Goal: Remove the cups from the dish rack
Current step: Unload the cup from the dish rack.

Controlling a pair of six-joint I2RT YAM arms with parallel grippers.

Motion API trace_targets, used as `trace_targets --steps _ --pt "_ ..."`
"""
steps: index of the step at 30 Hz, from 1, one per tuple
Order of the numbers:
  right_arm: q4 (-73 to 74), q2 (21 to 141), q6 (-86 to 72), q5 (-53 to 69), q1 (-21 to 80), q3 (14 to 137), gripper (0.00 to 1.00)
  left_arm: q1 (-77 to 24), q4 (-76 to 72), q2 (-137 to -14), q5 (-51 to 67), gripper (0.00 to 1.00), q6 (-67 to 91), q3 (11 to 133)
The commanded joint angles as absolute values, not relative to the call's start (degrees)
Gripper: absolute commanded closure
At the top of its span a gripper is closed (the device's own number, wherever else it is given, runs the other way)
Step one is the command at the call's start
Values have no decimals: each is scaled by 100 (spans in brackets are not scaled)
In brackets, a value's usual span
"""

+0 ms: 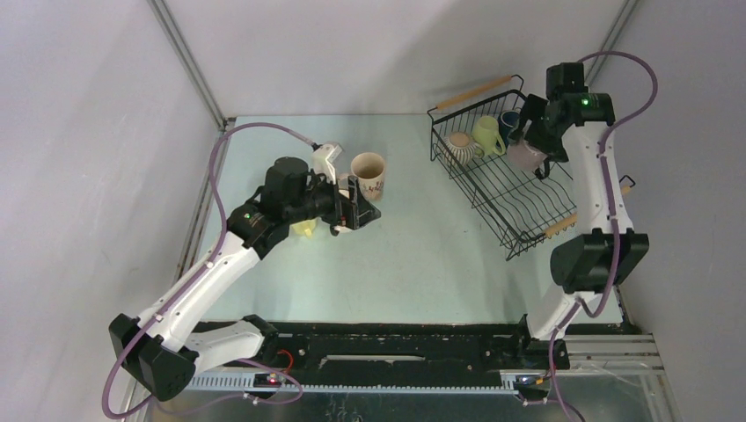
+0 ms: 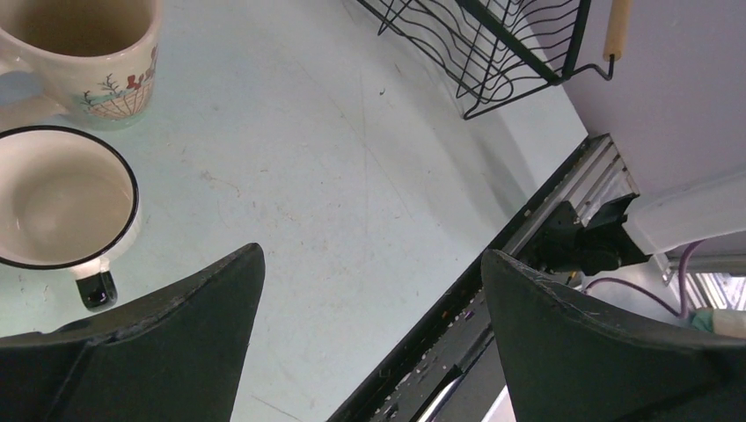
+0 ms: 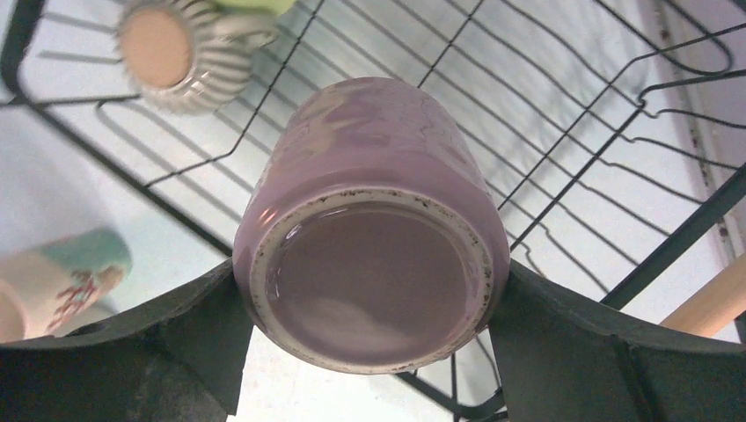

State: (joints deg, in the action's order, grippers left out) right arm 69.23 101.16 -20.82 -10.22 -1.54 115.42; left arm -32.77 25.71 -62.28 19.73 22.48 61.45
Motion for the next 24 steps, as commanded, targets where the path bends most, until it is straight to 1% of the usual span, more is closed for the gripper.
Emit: trace_targets --steps 1,8,16,24 --pt "6704 9376 -2046 -671 233 11418 87 -3300 2102 -6230 1911 0 2587 6059" --pt "6439 8895 -2263 209 807 11101 88 -3305 1212 -6267 1951 0 3391 5812" --pt "6053 8842 -2642 1560 1543 11096 89 -3287 100 -6343 2063 0 3882 5713" --pt "5630 8877 -3022 2836 1755 11130 90 -3164 -708 -6406 2282 0 4197 5559"
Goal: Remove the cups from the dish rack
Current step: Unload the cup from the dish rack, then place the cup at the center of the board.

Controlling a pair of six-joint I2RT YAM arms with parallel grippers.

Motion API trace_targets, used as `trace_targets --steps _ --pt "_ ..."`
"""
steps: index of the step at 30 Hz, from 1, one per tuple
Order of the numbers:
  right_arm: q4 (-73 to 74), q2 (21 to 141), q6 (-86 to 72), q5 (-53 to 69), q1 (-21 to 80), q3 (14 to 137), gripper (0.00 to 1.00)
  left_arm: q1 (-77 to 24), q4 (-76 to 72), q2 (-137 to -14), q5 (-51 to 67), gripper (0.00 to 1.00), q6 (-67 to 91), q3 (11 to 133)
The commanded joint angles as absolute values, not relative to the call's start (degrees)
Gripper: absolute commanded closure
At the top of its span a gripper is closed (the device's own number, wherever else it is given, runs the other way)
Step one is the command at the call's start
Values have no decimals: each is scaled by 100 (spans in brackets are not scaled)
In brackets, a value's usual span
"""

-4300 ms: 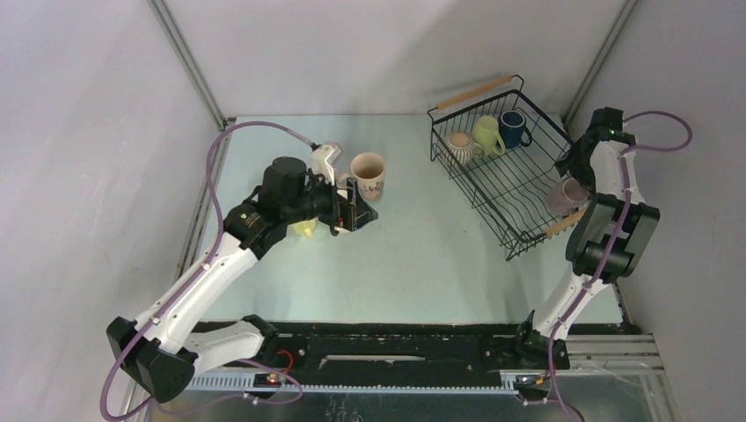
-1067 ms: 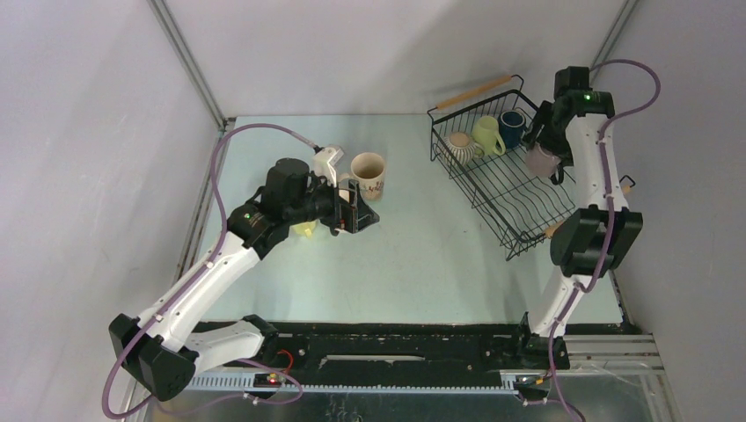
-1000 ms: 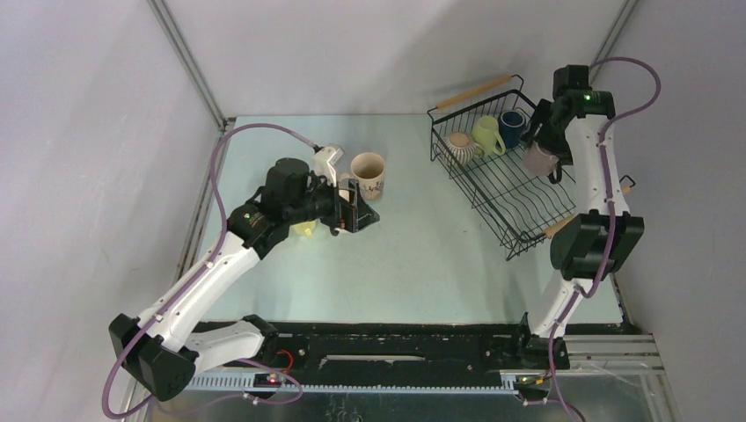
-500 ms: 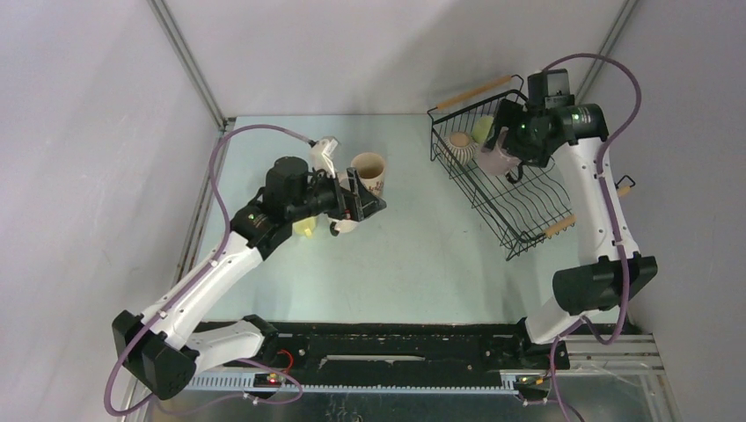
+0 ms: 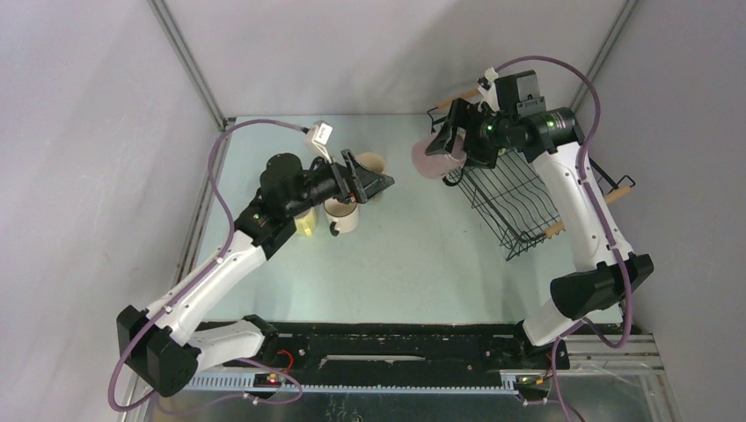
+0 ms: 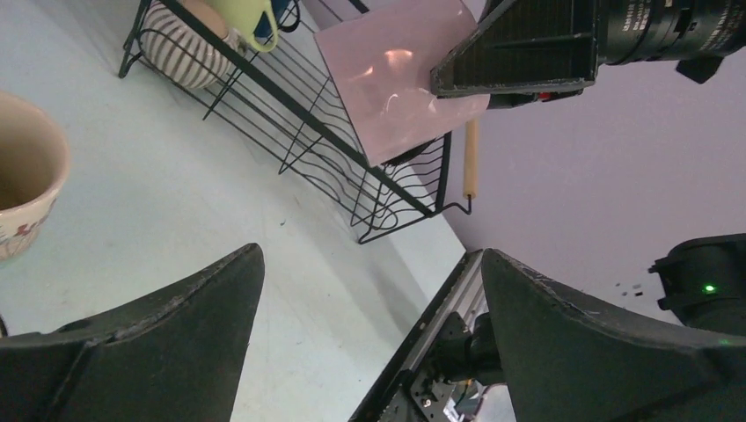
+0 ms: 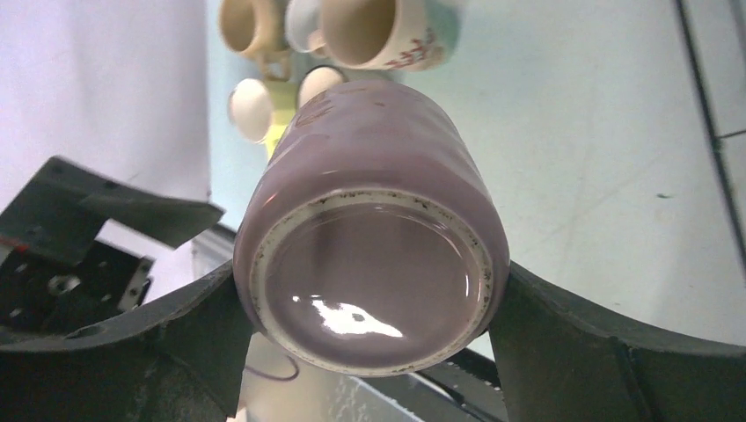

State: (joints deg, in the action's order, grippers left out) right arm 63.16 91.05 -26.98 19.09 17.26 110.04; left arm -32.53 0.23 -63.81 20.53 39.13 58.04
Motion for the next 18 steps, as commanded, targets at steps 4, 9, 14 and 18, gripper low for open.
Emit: trace_targets --steps 4,9,14,18 --pt "5568 8993 -3130 3385 1816 11223 91 -2973 -1479 -6540 2784 1 4627 5407" --pt "5371 9004 -3284 3825 1900 11210 91 -2918 -2115 -6669 3134 3 4906 5382" --pt "5128 9008 -3500 4214 1992 11139 92 -2918 -2582 -6827 3357 7 5227 5423" --pt "4926 9005 -3688 4511 2036 11075 92 -2918 -2902 -6977 3548 15 5521 5478"
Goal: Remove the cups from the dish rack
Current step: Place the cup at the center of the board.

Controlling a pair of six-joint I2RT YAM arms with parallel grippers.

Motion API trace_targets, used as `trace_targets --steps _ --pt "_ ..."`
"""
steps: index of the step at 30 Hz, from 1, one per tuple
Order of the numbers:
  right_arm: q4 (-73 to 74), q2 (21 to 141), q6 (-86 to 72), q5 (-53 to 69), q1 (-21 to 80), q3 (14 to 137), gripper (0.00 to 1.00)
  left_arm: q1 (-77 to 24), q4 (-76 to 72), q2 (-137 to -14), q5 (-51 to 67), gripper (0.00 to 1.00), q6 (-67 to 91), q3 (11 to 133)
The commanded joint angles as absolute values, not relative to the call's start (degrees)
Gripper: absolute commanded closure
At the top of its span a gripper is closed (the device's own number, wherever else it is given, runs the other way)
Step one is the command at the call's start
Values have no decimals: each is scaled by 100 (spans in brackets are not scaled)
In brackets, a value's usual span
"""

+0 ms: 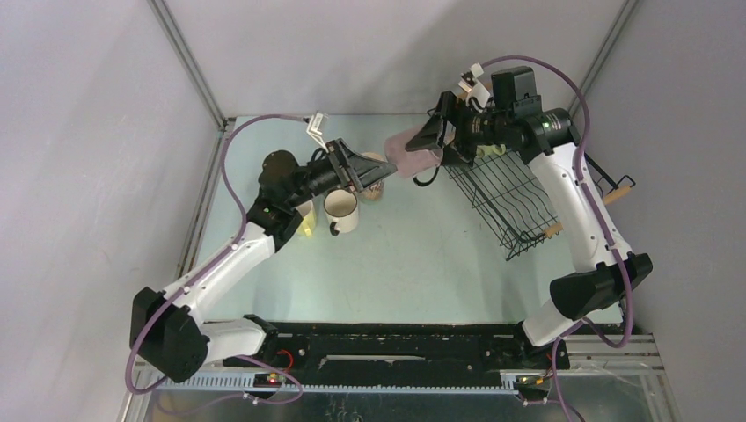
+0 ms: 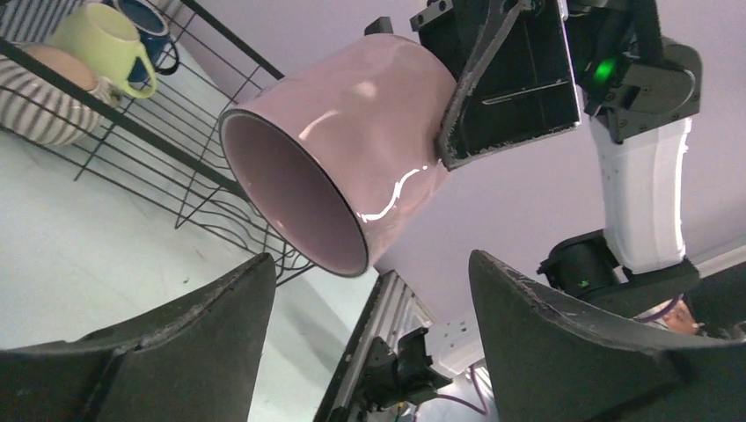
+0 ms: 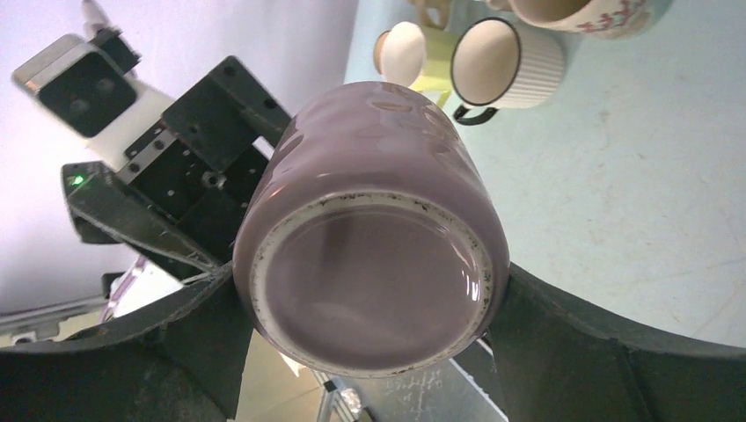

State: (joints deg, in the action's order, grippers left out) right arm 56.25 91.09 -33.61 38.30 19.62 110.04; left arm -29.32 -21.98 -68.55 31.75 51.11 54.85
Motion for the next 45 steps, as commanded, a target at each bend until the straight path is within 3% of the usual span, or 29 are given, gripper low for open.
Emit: trace_targets --steps 1,12,22,28,32,35,38,41,43,45 --pt "4888 9004 -3720 4565 2053 11061 92 -2918 -3029 -6993 3599 16 5622 5479" --pt "4066 8993 -4288 5165 2169 10579 93 -2925 -4208 -7096 3936 36 6314 5446" --pt "3140 8804 -4996 5566 2256 9973 94 -2988 -4327 -7187 4007 55 6419 5462" --pt "2882 8662 -5157 5585 2284 9723 94 -3036 -4398 -7230 4041 74 6460 5458" --pt "2841 8611 -5178 5569 2312 9633 94 -3054 -4438 -7242 4042 97 6468 5430" --pt "2783 8543 -5194 5538 2332 9514 92 -3059 -4447 -7225 4023 100 6448 5424" --pt "2770 8458 -5141 5448 2346 9379 71 -3058 -4447 -7207 3938 100 6445 5393" --pt "3029 8363 -4875 5167 2363 9405 30 -3059 -4441 -7215 3890 100 6459 5376" --pt "3255 8312 -4665 4868 2390 9457 8 -3054 -4430 -7228 3908 100 6464 5381" --pt "3475 8253 -4484 4603 2412 9498 1 -3059 -4430 -7226 3913 100 6461 5383"
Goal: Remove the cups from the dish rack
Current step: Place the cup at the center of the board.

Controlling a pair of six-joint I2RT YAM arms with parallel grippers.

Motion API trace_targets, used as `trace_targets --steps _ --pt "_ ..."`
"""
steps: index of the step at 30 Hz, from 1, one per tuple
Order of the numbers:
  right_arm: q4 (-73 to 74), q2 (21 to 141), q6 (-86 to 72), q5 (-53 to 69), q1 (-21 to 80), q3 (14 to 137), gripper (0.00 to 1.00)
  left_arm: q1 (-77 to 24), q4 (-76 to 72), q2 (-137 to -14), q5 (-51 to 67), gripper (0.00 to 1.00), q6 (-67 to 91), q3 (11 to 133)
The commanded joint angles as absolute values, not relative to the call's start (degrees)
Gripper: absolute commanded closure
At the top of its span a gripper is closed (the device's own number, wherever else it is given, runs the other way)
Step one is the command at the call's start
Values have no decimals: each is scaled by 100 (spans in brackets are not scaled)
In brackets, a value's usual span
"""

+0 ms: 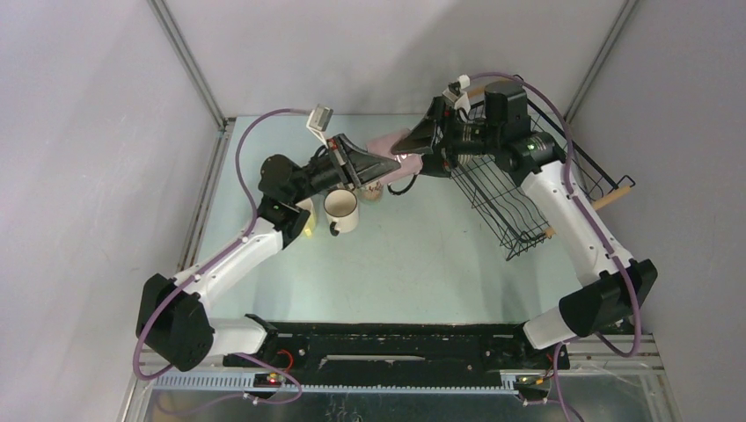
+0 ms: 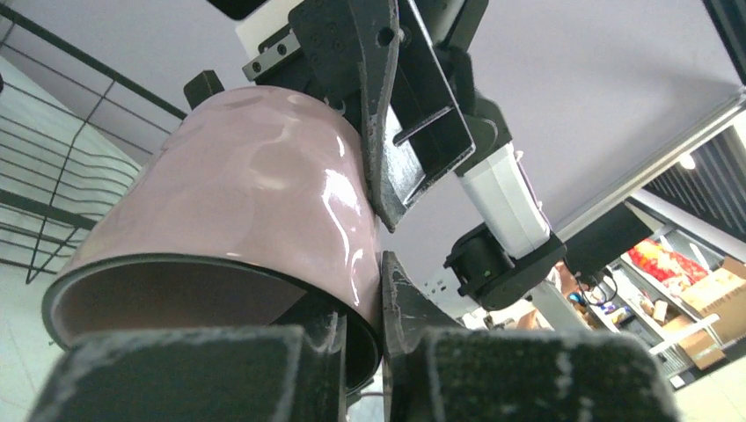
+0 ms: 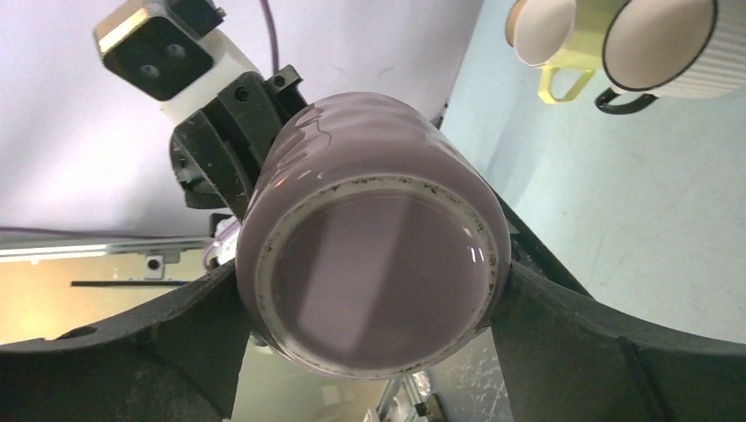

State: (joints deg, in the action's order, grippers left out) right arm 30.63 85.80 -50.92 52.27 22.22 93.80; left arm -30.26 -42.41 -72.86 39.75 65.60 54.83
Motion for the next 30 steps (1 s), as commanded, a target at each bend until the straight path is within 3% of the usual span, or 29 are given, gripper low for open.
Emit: trace_targets --steps 1,23,30 --pt "3556 8220 -4420 4503 2423 9503 0 -3054 -4430 -7225 3907 100 6460 5379" --pt "2796 6870 -4562 4036 2270 8082 0 -3053 -4103 -7132 3874 100 6233 5339" --pt "3233 6533 -4264 3487 2202 8034 0 -3056 -2912 -7109 3826 100 5592 5578"
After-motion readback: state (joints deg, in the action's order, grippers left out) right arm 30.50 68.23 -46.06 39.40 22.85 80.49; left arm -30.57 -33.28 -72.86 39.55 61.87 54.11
